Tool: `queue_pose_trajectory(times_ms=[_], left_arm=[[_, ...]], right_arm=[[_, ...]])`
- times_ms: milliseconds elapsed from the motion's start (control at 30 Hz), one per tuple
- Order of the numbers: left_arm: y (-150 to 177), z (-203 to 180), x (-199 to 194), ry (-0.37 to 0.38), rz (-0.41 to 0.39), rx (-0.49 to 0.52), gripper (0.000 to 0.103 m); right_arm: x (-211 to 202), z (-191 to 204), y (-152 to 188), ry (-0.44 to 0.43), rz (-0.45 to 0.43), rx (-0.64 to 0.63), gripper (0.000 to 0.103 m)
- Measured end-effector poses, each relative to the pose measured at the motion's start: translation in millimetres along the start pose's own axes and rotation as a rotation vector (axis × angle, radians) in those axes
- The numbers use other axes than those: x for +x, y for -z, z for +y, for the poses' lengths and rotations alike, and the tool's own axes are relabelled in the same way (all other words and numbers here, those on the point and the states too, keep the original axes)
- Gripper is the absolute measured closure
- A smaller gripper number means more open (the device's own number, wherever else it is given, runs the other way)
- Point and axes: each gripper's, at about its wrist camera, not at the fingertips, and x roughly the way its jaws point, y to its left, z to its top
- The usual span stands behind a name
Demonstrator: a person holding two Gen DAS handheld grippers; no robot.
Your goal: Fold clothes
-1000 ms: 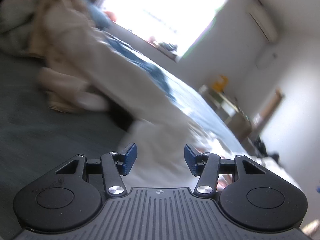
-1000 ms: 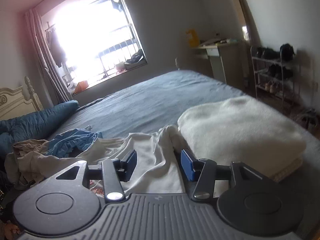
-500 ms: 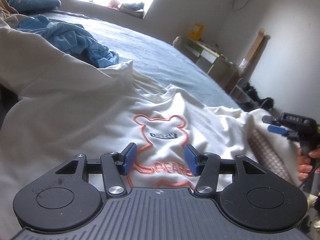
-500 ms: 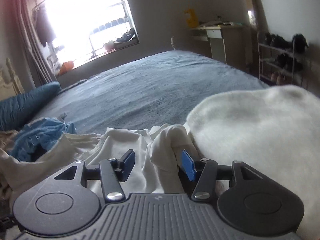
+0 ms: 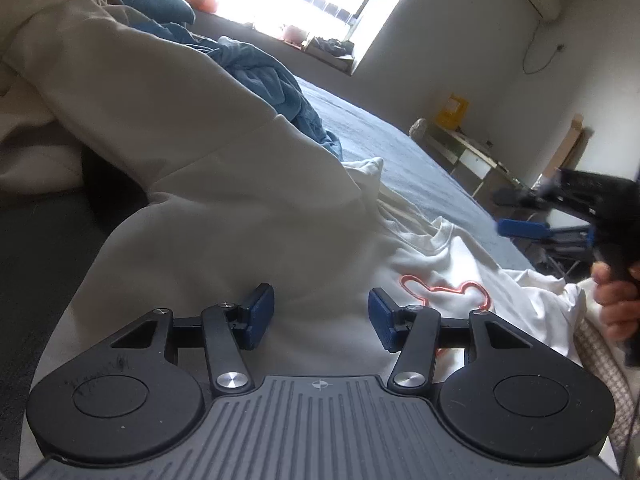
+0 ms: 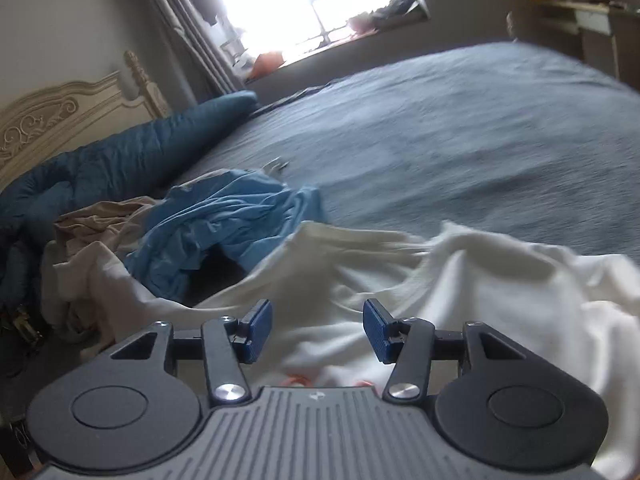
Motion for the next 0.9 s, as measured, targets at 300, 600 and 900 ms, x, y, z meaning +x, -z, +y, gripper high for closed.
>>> queue_pose_trajectory(times_ms=[300,600,900], left_arm=[[-0.4,13.7,-5.3,0.043,-0.043,-0.053,0.051],[1.8,19.7,-7.7,0.06,-0.067,-0.08,0.051],[2.1,24.3,-6.9,0.079,-0.079,-0.118,0.051]], right_arm=[[127.2,39.4,-38.3,0.05,0.144,0.094,0.058],[158.8,54.0,-47.7,0.049,0.061,0.007,0.097],[183.4,27.6,-64.8,-0.029,-0.036,0.097,0.081]])
